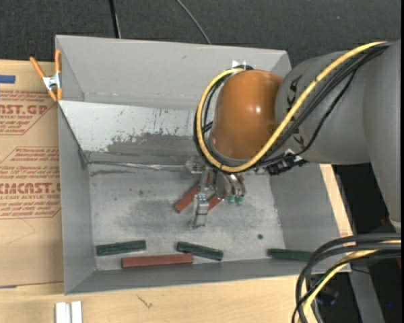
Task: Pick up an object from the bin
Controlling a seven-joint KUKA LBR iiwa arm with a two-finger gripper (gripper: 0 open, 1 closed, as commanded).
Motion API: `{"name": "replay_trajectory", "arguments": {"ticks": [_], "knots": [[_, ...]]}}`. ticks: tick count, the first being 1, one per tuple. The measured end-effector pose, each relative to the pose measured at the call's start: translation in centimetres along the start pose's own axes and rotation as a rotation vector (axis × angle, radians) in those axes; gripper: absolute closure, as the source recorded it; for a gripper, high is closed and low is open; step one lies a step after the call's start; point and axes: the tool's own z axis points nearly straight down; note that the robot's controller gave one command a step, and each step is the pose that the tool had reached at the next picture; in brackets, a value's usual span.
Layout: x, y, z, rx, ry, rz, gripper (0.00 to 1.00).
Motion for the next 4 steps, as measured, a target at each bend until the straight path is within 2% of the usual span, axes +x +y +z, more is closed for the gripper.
{"name": "replay_trajectory", "arguments": {"ticks": [1,2,3,4], "knots": [[-1.3,-6.9,1.0,0.002,-0.002,0.007,0.0],[-2.1,-4.5,6.1,0.005,-0.006,-0.008,0.0],[-4.8,-5.7,8.8,0.003,-0.002,-0.122,1.0],[-4.8,-5.6,8.8,0.002,-0.002,-0.122,1.0]]}}
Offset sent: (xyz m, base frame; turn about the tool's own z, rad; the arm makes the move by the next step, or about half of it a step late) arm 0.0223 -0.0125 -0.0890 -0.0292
